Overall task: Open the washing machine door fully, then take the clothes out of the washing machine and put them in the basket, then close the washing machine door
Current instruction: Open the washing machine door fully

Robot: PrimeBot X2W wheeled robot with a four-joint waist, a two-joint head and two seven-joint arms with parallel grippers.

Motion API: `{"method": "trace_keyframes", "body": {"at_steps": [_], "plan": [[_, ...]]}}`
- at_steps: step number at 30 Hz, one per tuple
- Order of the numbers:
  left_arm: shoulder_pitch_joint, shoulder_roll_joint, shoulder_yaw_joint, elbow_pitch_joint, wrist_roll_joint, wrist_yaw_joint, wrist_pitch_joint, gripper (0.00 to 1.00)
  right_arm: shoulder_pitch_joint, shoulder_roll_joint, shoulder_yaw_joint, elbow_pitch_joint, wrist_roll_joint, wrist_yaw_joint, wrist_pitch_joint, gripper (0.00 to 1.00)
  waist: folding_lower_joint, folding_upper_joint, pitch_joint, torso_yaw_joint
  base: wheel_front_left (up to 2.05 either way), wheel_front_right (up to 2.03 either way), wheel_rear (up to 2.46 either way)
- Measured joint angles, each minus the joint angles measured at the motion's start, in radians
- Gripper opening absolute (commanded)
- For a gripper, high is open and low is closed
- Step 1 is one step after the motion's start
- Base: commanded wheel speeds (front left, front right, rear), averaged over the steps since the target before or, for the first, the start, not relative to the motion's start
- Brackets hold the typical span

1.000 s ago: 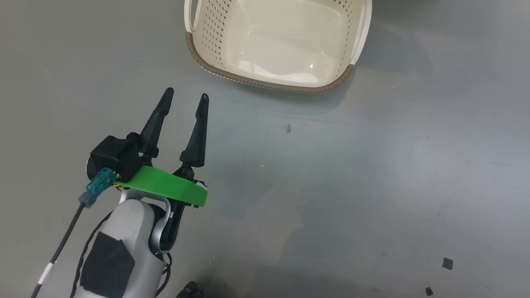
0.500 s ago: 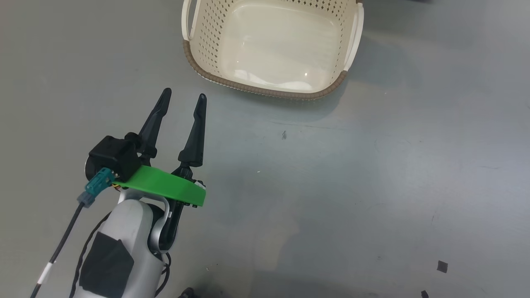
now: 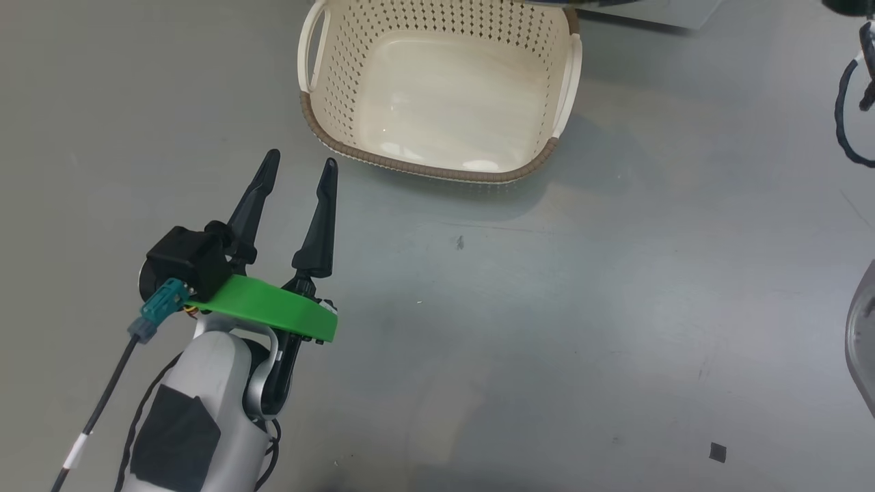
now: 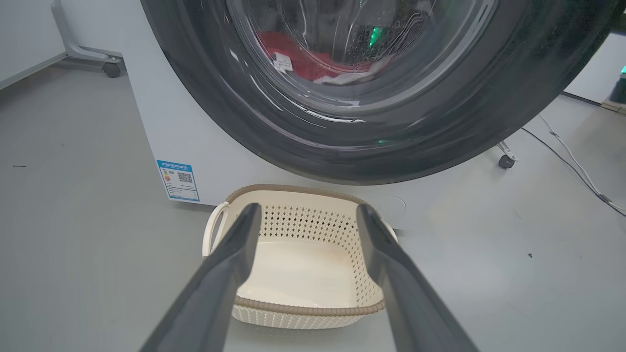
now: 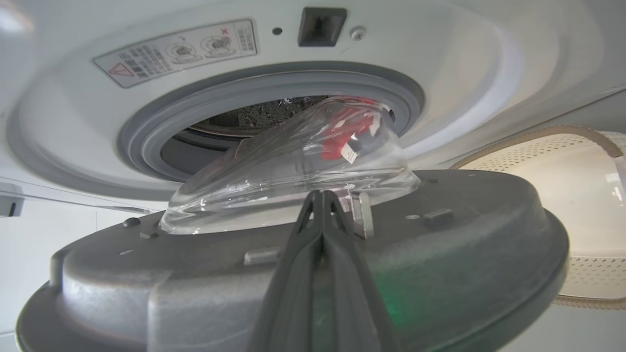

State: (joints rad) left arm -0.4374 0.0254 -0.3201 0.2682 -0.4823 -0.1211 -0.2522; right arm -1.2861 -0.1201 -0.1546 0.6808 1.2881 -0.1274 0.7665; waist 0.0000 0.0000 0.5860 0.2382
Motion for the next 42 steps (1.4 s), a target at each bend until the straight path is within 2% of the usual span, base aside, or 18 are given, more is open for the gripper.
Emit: {"method": "trace_keyframes", "body": {"at_steps": [22,38,42], "plan": [[0.042,0.000,0.002,0.013,0.010,0.000,0.000,1.00,0.132,0.032,0.035,-0.013,0.051,0.002,0.081,0.00,0.0000,0.0000,-0.079,-0.019,0.00,0.00,0.00],[0.049,0.000,0.001,0.008,0.010,0.000,0.000,1.00,0.169,0.036,0.058,-0.062,0.037,0.003,0.070,0.00,0.0000,0.0000,-0.085,-0.024,0.00,0.00,0.00],[0.049,0.000,0.002,0.009,0.010,0.000,0.000,1.00,0.182,0.023,0.069,-0.095,-0.021,0.058,0.003,0.00,0.0000,0.0000,-0.094,-0.022,0.00,0.00,0.00]]}}
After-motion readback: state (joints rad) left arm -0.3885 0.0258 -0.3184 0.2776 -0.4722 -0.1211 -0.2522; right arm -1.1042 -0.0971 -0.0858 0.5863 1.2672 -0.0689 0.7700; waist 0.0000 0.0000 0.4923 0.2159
